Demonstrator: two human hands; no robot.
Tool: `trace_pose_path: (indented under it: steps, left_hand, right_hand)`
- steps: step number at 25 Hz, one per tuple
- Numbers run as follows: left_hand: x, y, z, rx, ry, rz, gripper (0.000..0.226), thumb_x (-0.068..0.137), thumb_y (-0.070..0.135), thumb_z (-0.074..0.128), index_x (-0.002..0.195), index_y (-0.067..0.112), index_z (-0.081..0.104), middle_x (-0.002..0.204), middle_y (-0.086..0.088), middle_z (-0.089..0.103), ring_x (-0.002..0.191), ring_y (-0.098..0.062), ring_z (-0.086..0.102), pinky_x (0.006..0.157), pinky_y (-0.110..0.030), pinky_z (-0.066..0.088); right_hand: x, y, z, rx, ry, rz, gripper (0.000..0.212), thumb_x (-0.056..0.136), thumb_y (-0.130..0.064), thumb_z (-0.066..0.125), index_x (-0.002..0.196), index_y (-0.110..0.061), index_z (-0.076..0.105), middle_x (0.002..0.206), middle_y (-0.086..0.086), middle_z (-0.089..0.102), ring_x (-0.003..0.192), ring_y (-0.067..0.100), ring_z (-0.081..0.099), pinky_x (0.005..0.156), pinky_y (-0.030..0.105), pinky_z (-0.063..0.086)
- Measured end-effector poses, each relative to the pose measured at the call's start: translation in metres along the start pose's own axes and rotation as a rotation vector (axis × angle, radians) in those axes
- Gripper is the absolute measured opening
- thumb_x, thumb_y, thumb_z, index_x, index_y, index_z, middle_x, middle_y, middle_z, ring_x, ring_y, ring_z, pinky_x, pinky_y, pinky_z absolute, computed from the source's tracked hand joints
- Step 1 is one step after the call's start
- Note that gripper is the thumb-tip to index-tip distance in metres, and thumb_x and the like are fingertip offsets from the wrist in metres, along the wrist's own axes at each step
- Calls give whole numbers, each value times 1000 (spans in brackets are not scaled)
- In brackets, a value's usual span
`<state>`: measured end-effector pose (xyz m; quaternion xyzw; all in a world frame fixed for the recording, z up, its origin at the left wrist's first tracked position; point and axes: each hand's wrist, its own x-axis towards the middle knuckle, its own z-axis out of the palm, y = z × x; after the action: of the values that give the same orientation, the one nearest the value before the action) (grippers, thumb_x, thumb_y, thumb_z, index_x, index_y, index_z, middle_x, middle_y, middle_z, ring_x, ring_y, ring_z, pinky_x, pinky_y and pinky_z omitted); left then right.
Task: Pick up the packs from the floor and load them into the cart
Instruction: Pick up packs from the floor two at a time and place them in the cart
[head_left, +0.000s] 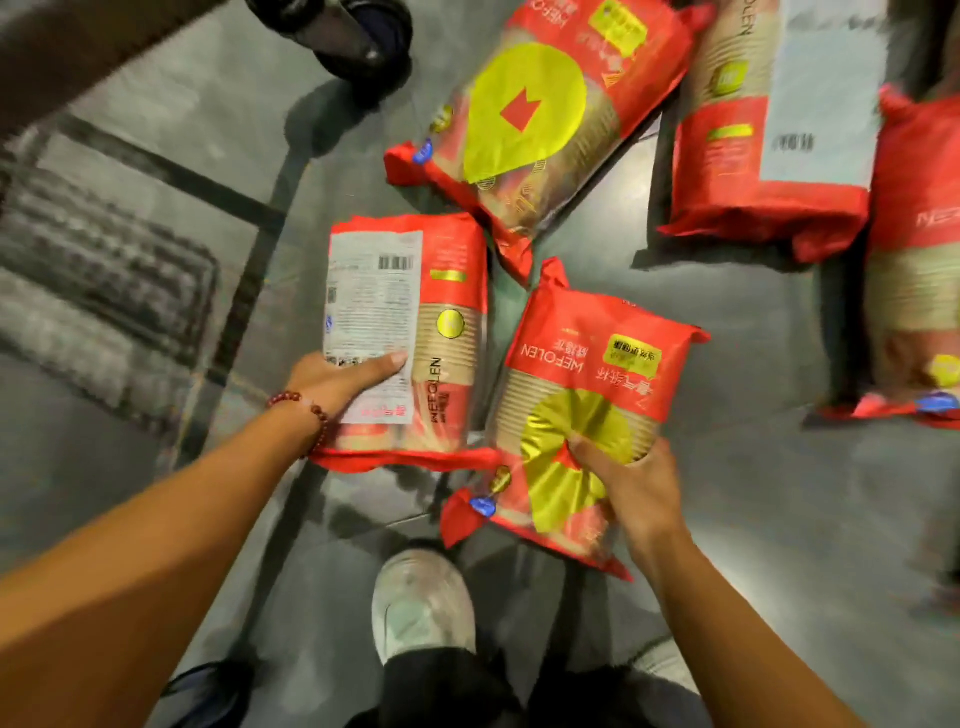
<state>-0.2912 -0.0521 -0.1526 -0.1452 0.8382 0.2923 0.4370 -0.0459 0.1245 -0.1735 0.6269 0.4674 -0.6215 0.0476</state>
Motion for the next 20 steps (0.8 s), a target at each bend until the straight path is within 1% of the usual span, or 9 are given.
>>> trace_pose_path:
  steps: [2,5,7,9,10,13,16,18,20]
  left_hand:
    - [-40,8,-2,39,34,83,23,69,26,86,85,27,69,91,7,72,74,-7,69,79,-23,56]
    - [-111,20,-17,75,91,158,30,60,28,92,76,27,67,60,27,67,67,3,68,64,-13,55]
    - [-174,34,-34,-9,65,145,47,52,37,94,89,22,70,71,21,73,71,4,69,62,-11,53]
    - [-240,57,-56,-78,53,157,76,41,56,93,104,22,69,93,7,77,86,-10,74,75,-28,60]
    - [-275,75,-70,-97,67,180,80,39,59,92,106,22,68,96,6,77,88,-10,74,78,-31,60]
    - [-383,138,-118,-176,153,283,55,47,47,92,92,24,71,82,12,77,74,4,70,63,-13,53]
    - [-484,196,-167,-287,226,366,68,42,51,92,97,20,65,84,6,76,77,-4,70,67,-23,55]
    - [-545,227,-205,-388,254,417,77,39,49,93,101,13,65,86,2,77,75,-8,72,67,-22,56]
    - [-594,254,-244,-441,312,482,83,36,52,89,103,7,67,87,0,78,75,-6,73,64,-17,55]
  right_hand:
    - [-17,-21,-21,-2,1,-7,66,52,-39,94,106,-9,70,95,11,77,86,32,75,80,50,60]
    - [-65,-64,-63,-113,-37,-47,87,40,-52,91,111,-8,66,96,11,76,83,27,75,75,44,62]
    - [-112,-107,-91,-174,-54,-65,90,39,-52,86,112,-5,63,96,13,76,81,27,75,70,42,62]
    - [-171,-162,-117,-177,-95,-104,88,40,-48,86,113,-5,62,96,15,76,83,29,75,72,45,62]
    - [-204,-193,-130,-182,-107,-148,87,39,-46,86,113,-8,61,97,14,76,85,29,74,75,46,61]
    - [-292,-290,-164,-209,-116,-282,81,44,-35,95,112,-13,58,100,10,72,84,23,71,79,42,58]
    - [-377,-390,-190,-280,-147,-478,89,39,-48,95,113,-13,61,96,5,74,80,18,71,80,39,56]
    - [-449,-461,-200,-275,-201,-573,77,45,-36,95,110,-13,59,87,-3,70,76,12,66,75,34,53]
    - [-507,-521,-199,-322,-267,-722,61,50,-29,83,105,-12,62,86,-6,70,71,9,67,71,32,53]
